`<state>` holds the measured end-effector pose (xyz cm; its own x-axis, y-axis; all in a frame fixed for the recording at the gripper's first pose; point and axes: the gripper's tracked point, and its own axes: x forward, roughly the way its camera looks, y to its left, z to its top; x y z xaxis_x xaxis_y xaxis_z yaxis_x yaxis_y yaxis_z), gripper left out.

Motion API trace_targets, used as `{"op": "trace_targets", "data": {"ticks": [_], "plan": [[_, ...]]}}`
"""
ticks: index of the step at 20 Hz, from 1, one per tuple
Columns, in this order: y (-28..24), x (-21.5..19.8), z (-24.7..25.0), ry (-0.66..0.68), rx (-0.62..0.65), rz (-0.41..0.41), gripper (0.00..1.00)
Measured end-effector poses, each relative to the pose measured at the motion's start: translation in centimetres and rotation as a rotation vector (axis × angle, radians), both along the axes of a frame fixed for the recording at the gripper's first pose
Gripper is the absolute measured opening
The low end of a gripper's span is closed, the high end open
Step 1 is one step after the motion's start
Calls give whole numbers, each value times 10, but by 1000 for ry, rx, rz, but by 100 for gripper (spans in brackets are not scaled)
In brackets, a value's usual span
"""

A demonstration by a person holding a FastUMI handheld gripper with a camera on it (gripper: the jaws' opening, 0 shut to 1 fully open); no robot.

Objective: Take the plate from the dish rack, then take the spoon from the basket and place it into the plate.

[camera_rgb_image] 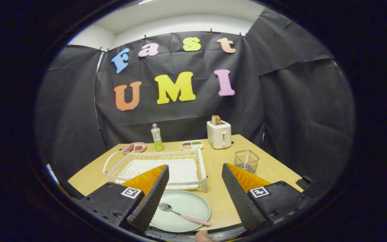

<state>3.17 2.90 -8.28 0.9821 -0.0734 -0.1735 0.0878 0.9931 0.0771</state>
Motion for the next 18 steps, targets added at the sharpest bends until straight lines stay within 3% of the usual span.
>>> {"op": "trace_targets", "data": {"ticks": [5, 18], "plan": [[13, -31, 5, -14, 11, 54, 100], [-3, -98, 40, -169, -42, 65, 100]]}}
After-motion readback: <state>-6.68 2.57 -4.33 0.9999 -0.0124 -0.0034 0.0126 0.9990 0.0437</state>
